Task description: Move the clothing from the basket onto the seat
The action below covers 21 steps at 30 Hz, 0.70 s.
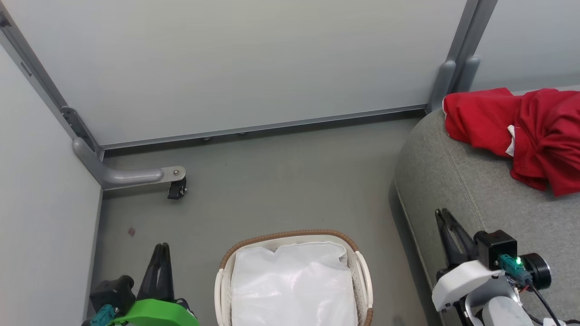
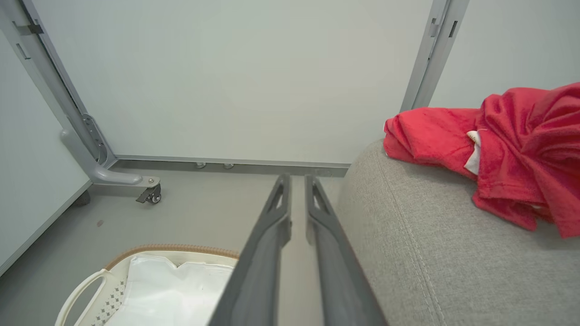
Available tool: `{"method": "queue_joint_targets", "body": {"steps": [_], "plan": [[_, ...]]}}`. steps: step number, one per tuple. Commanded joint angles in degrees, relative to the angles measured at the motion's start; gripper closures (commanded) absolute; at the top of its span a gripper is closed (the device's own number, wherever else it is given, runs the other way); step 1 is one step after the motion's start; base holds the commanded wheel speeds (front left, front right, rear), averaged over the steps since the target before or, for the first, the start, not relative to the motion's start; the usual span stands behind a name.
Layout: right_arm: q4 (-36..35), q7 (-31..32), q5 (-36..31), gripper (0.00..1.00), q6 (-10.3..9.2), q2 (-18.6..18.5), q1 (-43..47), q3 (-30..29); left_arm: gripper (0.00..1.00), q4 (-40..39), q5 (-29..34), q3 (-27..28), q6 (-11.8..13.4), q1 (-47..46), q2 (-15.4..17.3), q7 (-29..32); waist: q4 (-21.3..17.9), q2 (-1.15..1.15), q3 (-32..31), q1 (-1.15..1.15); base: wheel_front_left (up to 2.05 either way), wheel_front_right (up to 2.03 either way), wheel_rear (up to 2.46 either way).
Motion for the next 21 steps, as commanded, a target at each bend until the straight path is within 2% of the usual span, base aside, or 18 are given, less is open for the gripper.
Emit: {"method": "queue_joint_targets", "body": {"steps": [1, 21], "plan": [[0.1, 0.4, 1.0, 1.00, 0.00, 0.0, -0.3, -0.4, 1.00, -0.1, -0.9, 0.2, 0.0, -0.1, 0.0, 0.3, 0.0, 0.00, 0.0, 0.00, 0.00, 0.00, 0.00], [-1.9, 5.7, 23.7, 1.00, -0.01, -0.2, 0.3, -1.9, 1.00, -2.0, -18.8, 3.0, -0.4, -1.5, 0.1, 5.7, -0.1, 0.00, -0.1, 0.00, 0.00, 0.00, 0.00]]}}
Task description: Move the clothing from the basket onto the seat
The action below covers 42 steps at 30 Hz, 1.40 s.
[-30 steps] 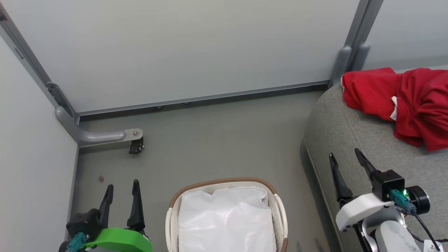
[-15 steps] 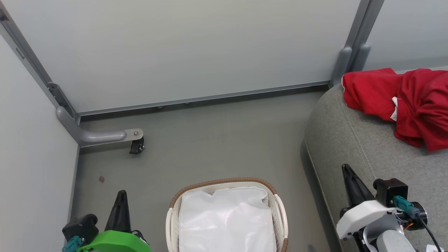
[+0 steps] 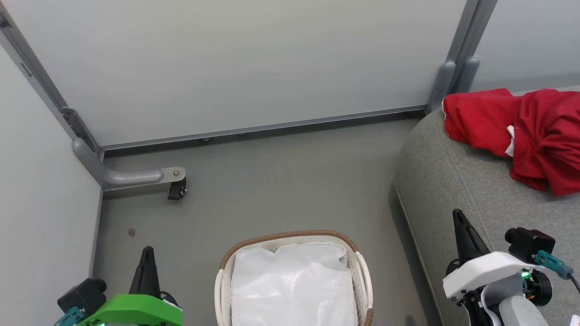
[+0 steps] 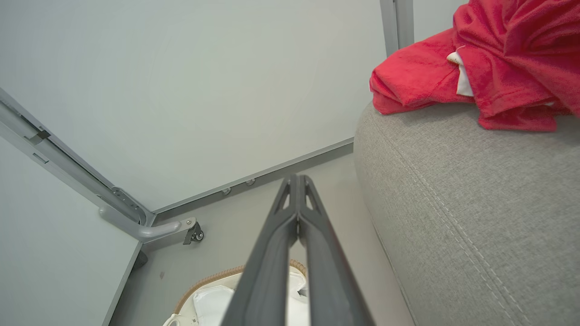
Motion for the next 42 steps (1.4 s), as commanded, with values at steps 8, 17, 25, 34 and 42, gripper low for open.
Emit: {"method": "queue_joint_targets", "body": {"steps": [8, 17, 25, 34, 42], "plan": [[-1.7, 2.1, 9.1, 1.00, -0.02, -0.4, -0.2, -0.8, 1.00, -1.7, -7.2, 1.4, -0.5, -2.0, 0.2, 2.0, 0.0, 0.00, -0.1, 0.00, 0.00, 0.00, 0.00], [-2.3, 4.0, 17.1, 1.00, -0.02, -0.4, -0.1, -1.4, 1.00, -2.4, -13.5, 2.3, -0.6, -2.5, 0.2, 3.9, -0.1, 0.00, -0.1, 0.00, 0.00, 0.00, 0.00], [-2.8, 5.5, 23.5, 1.00, -0.03, -0.5, 0.1, -1.9, 1.00, -2.9, -18.5, 3.1, -0.7, -2.8, 0.2, 5.5, -0.1, 0.00, -0.2, 0.00, 0.00, 0.00, 0.00], [-3.3, 7.1, 30.2, 1.00, -0.03, -0.5, 0.2, -2.4, 1.00, -3.5, -23.9, 4.0, -0.9, -3.2, 0.2, 7.1, -0.1, 0.00, -0.2, 0.00, 0.00, 0.00, 0.00], [-3.8, 8.5, 35.6, 1.00, -0.03, -0.6, 0.3, -2.8, 1.00, -3.9, -28.2, 4.7, -0.9, -3.6, 0.3, 8.5, -0.1, 0.00, -0.3, 0.00, 0.00, 0.00, 0.00]]}}
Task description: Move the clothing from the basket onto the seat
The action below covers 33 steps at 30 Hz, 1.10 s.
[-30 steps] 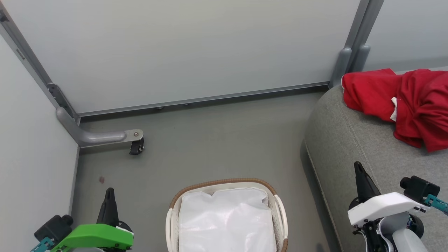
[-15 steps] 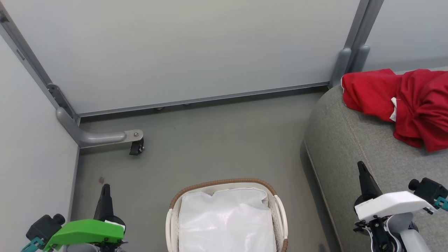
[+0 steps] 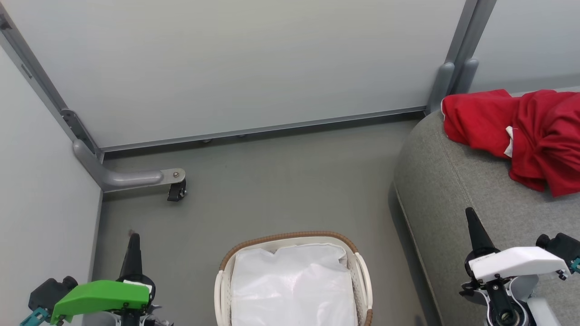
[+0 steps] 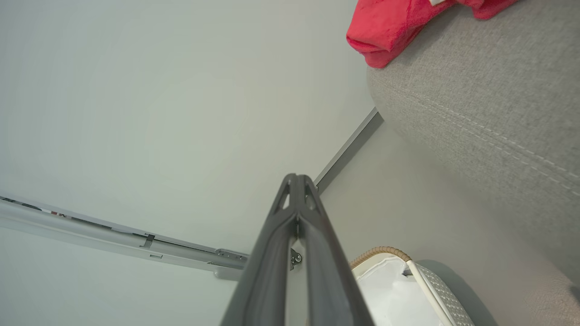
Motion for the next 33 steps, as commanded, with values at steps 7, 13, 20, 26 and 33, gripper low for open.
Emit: {"method": "queue_joint_targets", "body": {"steps": [7, 13, 20, 26, 33], "plan": [[-1.1, 1.5, 5.7, 1.00, -0.03, -0.4, 0.1, -0.6, 1.00, -1.1, -4.7, 1.0, -0.3, -1.9, 0.3, 1.4, 0.0, 0.00, -0.1, 0.00, 0.00, 0.00, 0.00], [-1.4, 2.3, 9.3, 1.00, -0.03, -0.5, 0.2, -0.9, 1.00, -1.4, -7.5, 1.4, -0.4, -2.0, 0.3, 2.3, 0.0, 0.00, -0.1, 0.00, 0.00, 0.00, 0.00], [-1.7, 3.3, 13.2, 1.00, -0.03, -0.5, 0.3, -1.1, 1.00, -1.7, -10.6, 2.0, -0.4, -2.3, 0.3, 3.3, -0.1, 0.00, -0.1, 0.00, 0.00, 0.00, 0.00], [-1.9, 4.0, 16.4, 1.00, -0.02, -0.5, 0.4, -1.4, 1.00, -1.9, -13.1, 2.4, -0.5, -2.5, 0.3, 4.0, -0.1, 0.00, -0.2, 0.00, 0.00, 0.00, 0.00], [-2.2, 5.0, 20.1, 1.00, -0.02, -0.5, 0.5, -1.7, 1.00, -2.2, -16.1, 2.8, -0.6, -2.7, 0.3, 5.0, -0.1, 0.00, -0.2, 0.00, 0.00, 0.00, 0.00]]}}
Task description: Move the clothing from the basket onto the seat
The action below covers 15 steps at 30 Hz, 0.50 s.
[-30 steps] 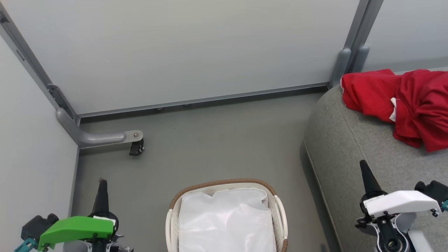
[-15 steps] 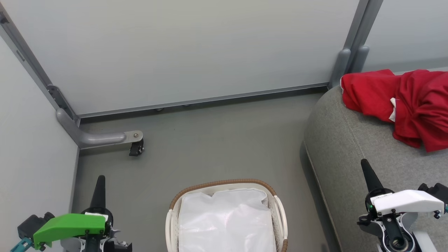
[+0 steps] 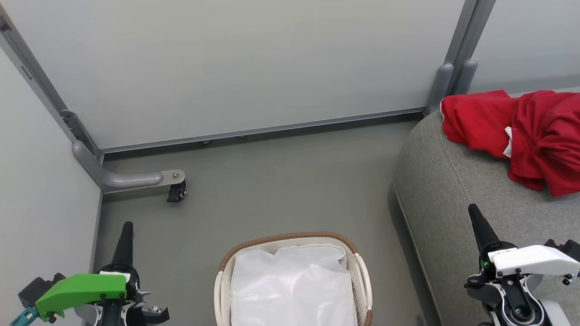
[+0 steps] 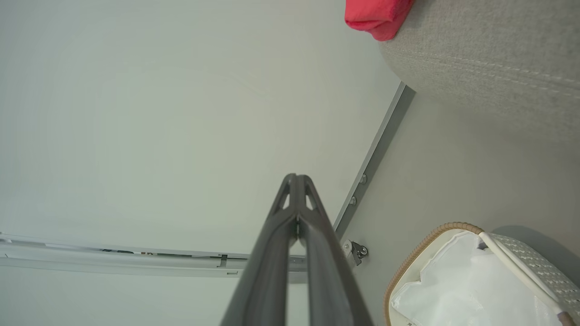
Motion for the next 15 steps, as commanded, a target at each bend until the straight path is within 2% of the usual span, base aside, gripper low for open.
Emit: {"method": "queue_joint_targets", "body": {"steps": [1, 15], "plan": [[-0.5, 0.4, 1.2, 1.00, 0.01, -0.3, 0.4, -0.3, 1.00, -0.5, -0.9, 0.3, -0.3, -1.3, 0.3, 0.3, 0.0, 0.00, 0.0, 0.00, 0.00, 0.00, 0.00], [-1.0, 2.0, 7.8, 1.00, 0.01, -0.4, 0.6, -0.7, 1.00, -1.0, -6.3, 1.2, -0.5, -1.5, 0.3, 1.9, 0.0, 0.00, -0.1, 0.00, 0.00, 0.00, 0.00]]}}
